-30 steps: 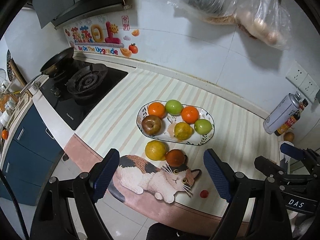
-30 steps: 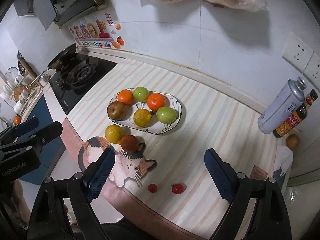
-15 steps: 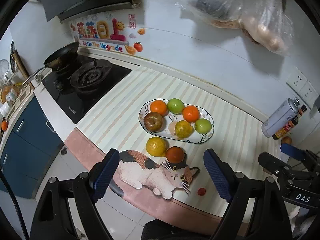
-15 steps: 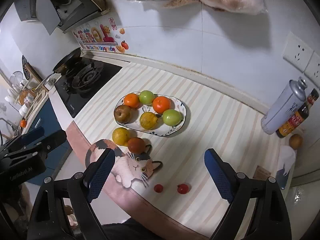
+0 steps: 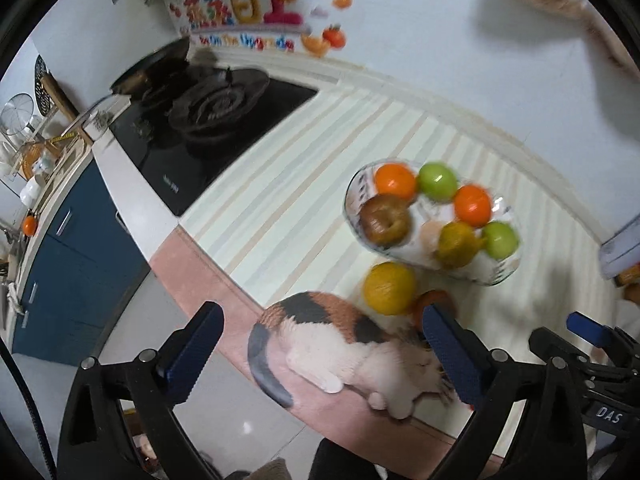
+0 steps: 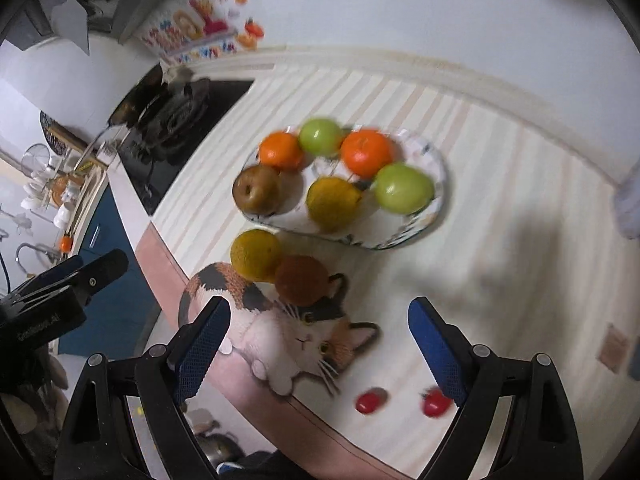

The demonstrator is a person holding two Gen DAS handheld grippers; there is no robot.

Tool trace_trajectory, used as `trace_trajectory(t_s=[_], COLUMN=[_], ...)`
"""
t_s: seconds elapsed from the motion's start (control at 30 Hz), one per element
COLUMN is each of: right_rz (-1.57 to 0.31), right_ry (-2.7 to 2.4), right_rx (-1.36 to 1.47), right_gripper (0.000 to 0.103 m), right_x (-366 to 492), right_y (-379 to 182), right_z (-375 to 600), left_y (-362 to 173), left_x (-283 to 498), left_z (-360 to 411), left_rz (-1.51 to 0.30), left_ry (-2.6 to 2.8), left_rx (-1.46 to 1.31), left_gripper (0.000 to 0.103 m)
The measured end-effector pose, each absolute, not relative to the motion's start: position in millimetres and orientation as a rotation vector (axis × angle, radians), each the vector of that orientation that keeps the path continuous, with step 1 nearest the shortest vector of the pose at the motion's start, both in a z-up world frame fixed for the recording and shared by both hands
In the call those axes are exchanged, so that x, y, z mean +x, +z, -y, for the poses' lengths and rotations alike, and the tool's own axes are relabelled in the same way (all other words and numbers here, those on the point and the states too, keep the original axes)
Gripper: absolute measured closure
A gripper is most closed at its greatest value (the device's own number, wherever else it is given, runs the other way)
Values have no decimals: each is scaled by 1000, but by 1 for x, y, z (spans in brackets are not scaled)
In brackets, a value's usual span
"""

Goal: Organize fruits
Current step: 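Grasp the red-brown fruit with the right tool while the left tool grasps the yellow citrus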

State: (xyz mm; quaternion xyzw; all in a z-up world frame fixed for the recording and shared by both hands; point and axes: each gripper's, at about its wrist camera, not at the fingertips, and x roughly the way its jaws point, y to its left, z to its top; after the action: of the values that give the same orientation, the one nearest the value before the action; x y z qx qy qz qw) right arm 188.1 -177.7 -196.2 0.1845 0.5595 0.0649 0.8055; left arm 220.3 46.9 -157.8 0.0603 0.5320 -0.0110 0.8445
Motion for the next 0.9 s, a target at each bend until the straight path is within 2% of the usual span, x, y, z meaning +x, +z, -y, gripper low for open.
trace_trajectory(t_s=[0.1,0.3,0.37,0.43,0.9], right_rz=[-1249,-1358,-1390,-1397,-1395], right_ry=[188,248,258,243,95], right_rx=[446,519,532,502,430], right_gripper=[19,26,32,45,45], right_x=[208,245,252,255,220], right_y=[-233,-303,-320,-329,-313], right_z=[163,137,131,128,168], left_y=[-179,-206,-212,-217,-279], left_x=[230,242,245,249,296], left_z=[-52,-60,-63,-64,-9], left_rz=[-1165,-1216,-1229,-1242,-1405], left_ry=[-1,36,39,40,-138], left_rx=[140,155,144,144,164], left_gripper=[1,1,1,1,1])
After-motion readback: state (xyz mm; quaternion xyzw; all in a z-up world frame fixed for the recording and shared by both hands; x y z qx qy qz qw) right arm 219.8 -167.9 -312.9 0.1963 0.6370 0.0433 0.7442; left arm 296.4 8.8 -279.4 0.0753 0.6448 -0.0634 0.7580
